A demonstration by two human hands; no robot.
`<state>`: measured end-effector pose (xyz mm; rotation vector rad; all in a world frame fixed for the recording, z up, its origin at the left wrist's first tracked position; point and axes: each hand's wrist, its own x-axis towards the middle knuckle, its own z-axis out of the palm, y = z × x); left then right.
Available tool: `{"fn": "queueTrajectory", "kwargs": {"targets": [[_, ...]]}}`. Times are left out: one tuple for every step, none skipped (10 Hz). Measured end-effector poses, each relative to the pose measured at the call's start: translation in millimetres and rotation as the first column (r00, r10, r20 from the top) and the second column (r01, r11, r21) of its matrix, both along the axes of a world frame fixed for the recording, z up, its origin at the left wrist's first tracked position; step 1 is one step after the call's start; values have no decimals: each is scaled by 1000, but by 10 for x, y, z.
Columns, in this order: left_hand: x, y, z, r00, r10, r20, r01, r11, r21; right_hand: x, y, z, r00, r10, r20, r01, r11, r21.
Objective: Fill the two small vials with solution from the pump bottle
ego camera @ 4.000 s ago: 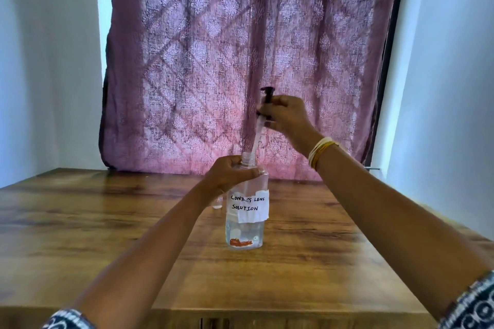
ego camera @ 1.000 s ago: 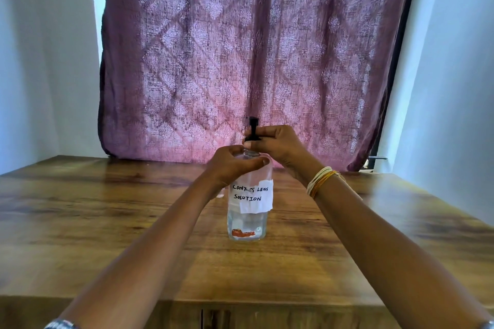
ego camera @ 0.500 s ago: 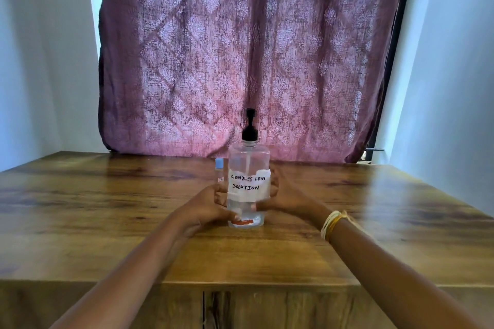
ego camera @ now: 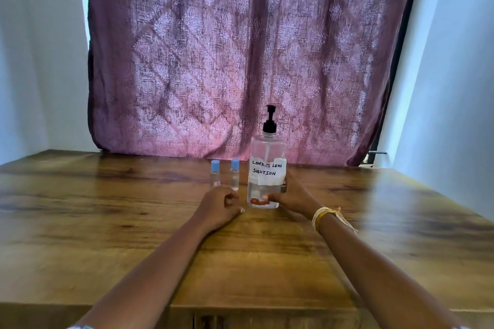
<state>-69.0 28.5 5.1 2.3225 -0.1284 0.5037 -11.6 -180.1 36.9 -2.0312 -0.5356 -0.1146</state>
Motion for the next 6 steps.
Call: {"fn": "queueTrajectory", "kwargs": {"targets": [[65,-1,-54,998,-43,35,37,988,151,318,38,5,1000,5,5,-5,1000,-22],[99,11,-76,997,-69,32,60,969,240,484,87,3,1000,-10,-21,9,1000,-17],[124,31,-74,996,-83,41,69,958,278,551,149,-59,999,-52,-14,52,999,-5],[130,39,-90,995,-95,38,81,959,270,545,118,-116,998,-59,-6,59,998,-13],[78,21,-85,995,-88,50,73,965,252,401,167,-195,998,-55,17,56,996,-72],[57,-20,-46,998,-61,34,50,966,254,244,269,-199,987,-162,-1,159,973,-166]]}}
